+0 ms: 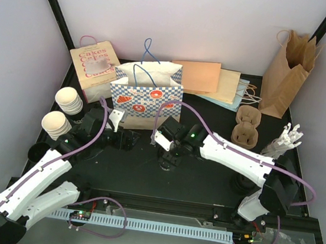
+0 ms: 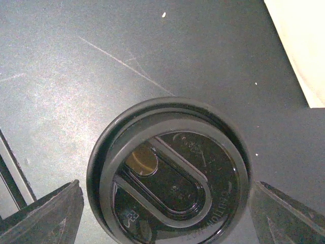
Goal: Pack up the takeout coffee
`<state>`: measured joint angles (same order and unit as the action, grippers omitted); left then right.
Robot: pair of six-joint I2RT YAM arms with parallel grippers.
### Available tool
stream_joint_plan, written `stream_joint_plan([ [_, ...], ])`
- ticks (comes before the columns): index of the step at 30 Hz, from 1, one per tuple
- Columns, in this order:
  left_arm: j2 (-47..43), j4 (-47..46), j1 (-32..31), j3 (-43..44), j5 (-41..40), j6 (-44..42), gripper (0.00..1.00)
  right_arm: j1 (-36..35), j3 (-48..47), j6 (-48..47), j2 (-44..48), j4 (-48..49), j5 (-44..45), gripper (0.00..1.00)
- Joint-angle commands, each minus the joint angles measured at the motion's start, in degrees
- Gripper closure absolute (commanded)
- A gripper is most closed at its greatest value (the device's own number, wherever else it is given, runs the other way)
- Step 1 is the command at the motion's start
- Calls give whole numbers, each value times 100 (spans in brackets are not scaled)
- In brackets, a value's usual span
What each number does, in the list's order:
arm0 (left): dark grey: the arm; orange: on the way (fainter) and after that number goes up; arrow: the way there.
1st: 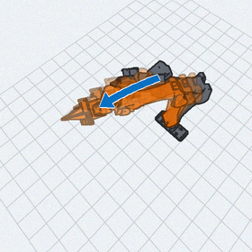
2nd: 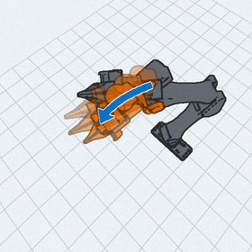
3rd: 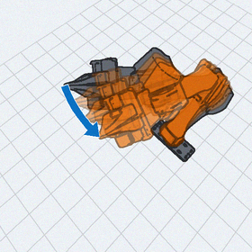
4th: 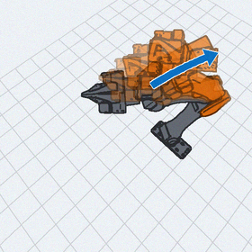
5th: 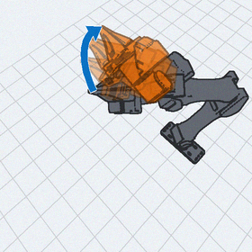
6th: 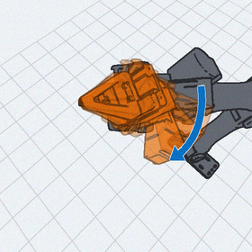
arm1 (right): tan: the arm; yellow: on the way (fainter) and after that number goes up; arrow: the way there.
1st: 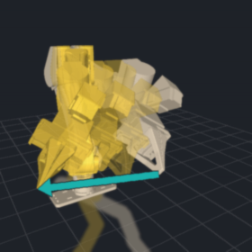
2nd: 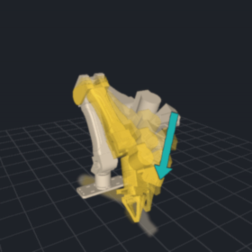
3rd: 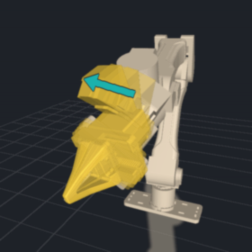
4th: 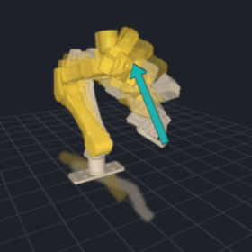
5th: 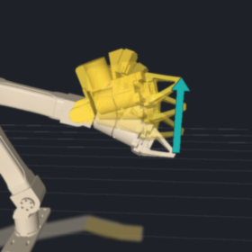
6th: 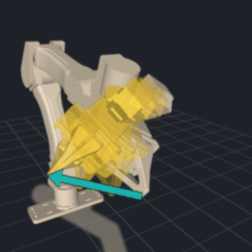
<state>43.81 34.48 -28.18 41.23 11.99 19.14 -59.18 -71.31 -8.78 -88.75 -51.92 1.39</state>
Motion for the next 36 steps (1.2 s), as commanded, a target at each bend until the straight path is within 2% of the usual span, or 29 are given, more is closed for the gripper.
stream_joint_plan([
  [1,-92,94,32,254,-83,-108,1,-41,-179,-25,-37,24,66,10],
  [8,-77,93,37,243,-77,-116,1,-40,-208,30,-70,51,137,11],
  [26,-39,68,32,293,-50,-171,1,-37,-383,90,-329,-216,211,24],
  [36,-47,119,37,358,-86,-223,1,-41,-485,123,-286,-268,297,26],
])
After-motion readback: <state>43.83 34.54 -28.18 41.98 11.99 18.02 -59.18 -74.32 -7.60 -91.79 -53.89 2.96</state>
